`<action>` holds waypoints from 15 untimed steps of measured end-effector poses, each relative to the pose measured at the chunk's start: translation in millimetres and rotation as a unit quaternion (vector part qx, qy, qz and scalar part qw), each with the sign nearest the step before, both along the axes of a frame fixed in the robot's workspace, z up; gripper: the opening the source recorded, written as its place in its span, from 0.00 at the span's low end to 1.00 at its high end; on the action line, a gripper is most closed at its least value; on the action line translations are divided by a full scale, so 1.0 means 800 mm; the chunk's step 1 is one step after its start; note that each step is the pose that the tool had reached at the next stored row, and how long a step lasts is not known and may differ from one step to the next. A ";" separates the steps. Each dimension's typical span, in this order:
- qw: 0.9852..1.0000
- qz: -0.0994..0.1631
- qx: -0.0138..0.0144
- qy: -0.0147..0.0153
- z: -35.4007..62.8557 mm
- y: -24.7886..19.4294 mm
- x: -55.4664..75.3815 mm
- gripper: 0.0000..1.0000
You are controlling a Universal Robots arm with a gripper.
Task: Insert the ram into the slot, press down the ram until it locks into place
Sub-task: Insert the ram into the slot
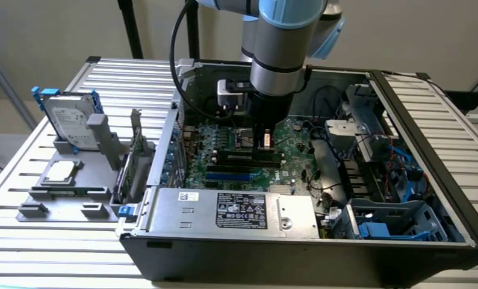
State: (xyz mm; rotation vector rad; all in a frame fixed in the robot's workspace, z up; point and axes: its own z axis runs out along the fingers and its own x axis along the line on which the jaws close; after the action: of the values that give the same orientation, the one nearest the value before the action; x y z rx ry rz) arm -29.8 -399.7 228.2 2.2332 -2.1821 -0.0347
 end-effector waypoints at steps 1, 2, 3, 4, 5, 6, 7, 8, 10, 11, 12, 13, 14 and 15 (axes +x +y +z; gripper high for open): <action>1.000 0.000 0.000 0.000 0.000 0.0000 0.000 0.13; 1.000 0.000 0.000 0.000 0.000 0.0000 0.000 0.13; 1.000 0.000 0.000 0.000 0.000 0.0000 0.000 0.13; 1.000 0.000 0.000 0.000 -0.001 0.0000 0.000 0.13; 1.000 0.000 0.000 0.000 -0.001 -0.0001 0.000 0.13; 1.000 0.000 0.000 0.000 -0.001 -0.0002 0.000 0.13; 1.000 0.000 0.000 0.000 -0.001 -0.0002 0.000 0.13; 1.000 0.000 0.000 0.000 -0.001 -0.0002 0.000 0.13; 1.000 0.000 0.000 0.000 -0.001 -0.0002 0.000 0.13; 1.000 0.000 0.000 0.000 -0.001 -0.0002 0.000 0.13; 1.000 0.000 0.000 0.000 -0.001 -0.0002 0.000 0.13; 1.000 0.000 0.000 0.000 -0.001 -0.0002 0.000 0.13; 1.000 0.000 0.000 0.000 -0.001 -0.0002 0.000 0.13; 1.000 0.000 0.000 0.000 -0.001 -0.0002 0.000 0.13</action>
State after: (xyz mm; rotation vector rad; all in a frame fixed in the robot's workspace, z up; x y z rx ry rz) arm -29.8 -399.9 227.6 2.2334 -2.1820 -0.0348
